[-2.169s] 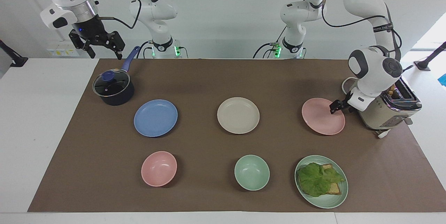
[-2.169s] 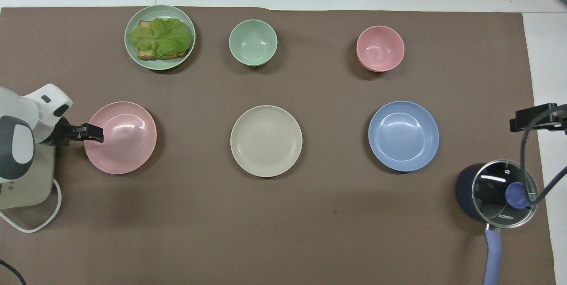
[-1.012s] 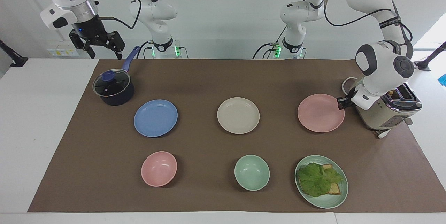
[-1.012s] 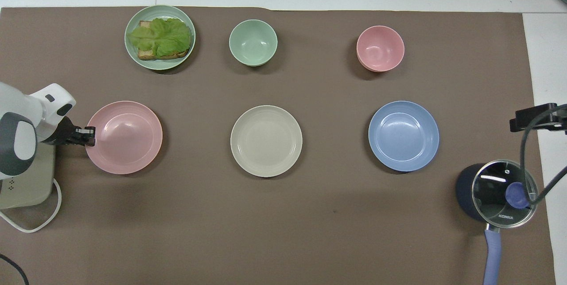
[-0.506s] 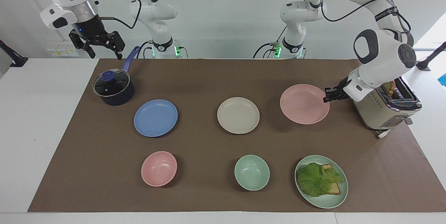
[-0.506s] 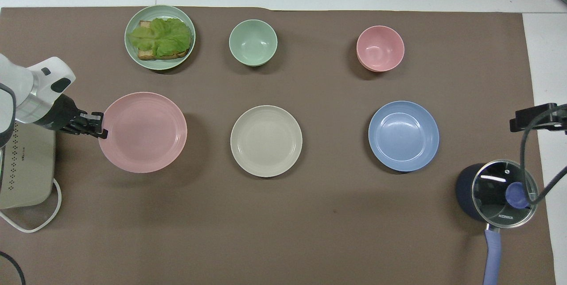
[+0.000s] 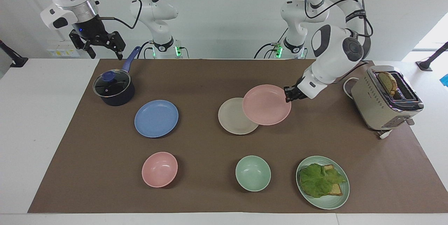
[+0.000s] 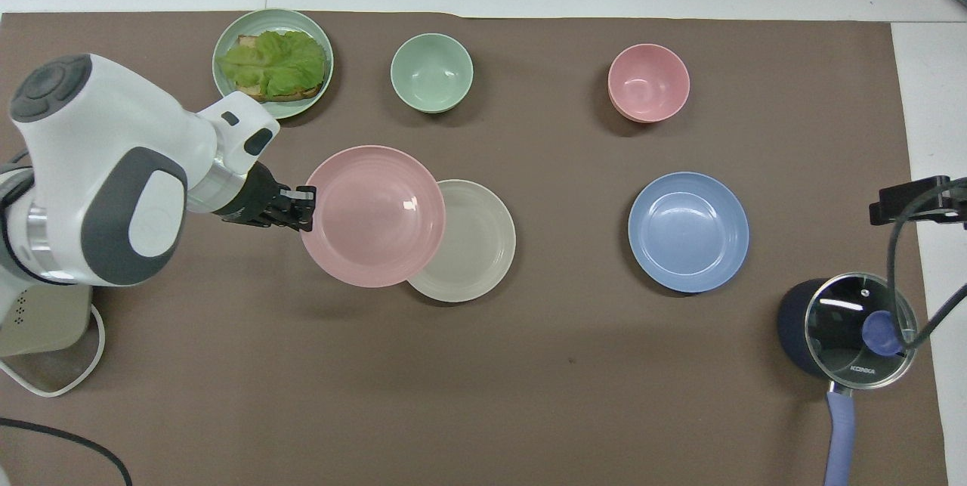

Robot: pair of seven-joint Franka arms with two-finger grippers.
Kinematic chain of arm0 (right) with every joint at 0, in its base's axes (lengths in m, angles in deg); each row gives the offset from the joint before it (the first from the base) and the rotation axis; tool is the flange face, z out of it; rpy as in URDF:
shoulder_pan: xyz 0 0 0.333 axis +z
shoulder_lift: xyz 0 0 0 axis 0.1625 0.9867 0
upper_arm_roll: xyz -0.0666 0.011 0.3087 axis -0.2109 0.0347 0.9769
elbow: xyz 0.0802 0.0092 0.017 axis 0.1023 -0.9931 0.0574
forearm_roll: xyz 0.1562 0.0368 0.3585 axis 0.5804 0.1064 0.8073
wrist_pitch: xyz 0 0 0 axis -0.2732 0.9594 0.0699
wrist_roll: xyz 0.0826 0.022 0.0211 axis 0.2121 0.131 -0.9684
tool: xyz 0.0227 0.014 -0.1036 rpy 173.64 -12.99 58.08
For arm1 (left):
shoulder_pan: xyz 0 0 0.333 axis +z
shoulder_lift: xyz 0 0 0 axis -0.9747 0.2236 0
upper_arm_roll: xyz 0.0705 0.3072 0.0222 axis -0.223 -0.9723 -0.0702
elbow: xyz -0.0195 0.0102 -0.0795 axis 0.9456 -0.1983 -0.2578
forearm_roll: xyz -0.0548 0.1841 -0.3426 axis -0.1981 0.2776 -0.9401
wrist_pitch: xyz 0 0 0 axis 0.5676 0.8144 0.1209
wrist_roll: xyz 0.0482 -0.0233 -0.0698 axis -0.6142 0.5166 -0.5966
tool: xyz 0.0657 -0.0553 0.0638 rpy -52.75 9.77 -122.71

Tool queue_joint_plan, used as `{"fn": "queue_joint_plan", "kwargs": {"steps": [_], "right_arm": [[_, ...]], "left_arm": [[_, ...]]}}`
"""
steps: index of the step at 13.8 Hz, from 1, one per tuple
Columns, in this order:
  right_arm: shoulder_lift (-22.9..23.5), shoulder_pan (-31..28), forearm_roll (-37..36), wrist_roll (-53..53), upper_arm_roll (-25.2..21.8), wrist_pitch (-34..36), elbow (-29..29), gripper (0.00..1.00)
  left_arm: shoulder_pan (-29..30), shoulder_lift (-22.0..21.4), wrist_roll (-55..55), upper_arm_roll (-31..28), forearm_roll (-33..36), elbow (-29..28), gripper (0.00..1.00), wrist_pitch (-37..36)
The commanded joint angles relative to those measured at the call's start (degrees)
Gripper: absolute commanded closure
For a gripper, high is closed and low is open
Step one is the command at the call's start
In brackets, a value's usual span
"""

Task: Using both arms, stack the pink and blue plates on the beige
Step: 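Carry the pink plate onto the beige plate and release it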

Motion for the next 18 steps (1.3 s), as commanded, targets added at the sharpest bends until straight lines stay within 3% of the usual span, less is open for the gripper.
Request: {"fn": "queue_joint_plan", "kwargs": {"steps": [1, 3, 15, 16, 17, 18], "right_arm": [[-0.09, -0.31, 0.54, 0.12, 0.20, -0.06, -0.09, 0.00], [-0.09, -0.31, 0.54, 0.12, 0.20, -0.06, -0.09, 0.00], [-0.09, -0.31, 0.54, 0.12, 0.20, -0.06, -0.09, 0.00], [-0.09, -0.31, 0.54, 0.12, 0.20, -0.06, -0.09, 0.00], [-0.09, -0.31, 0.54, 0.12, 0.20, -0.06, -0.09, 0.00], [-0.09, -0.31, 0.54, 0.12, 0.20, -0.06, -0.09, 0.00]], "left_arm": [[-5.31, 1.29, 4.17, -1.07, -1.11, -3.24, 1.00, 7.56], [-6.90, 2.43, 5.04, -1.07, -1.11, -5.00, 1.00, 11.26], [-8.05, 4.64, 4.09, -1.07, -1.11, -6.86, 1.00, 14.26], [-8.05, 4.72, 3.99, -1.07, -1.11, -6.86, 0.80, 14.35], [-8.05, 4.72, 3.99, -1.07, -1.11, -6.86, 0.23, 14.52], [-8.05, 4.72, 4.08, -1.07, -1.11, -6.77, 0.00, 14.79]]}}
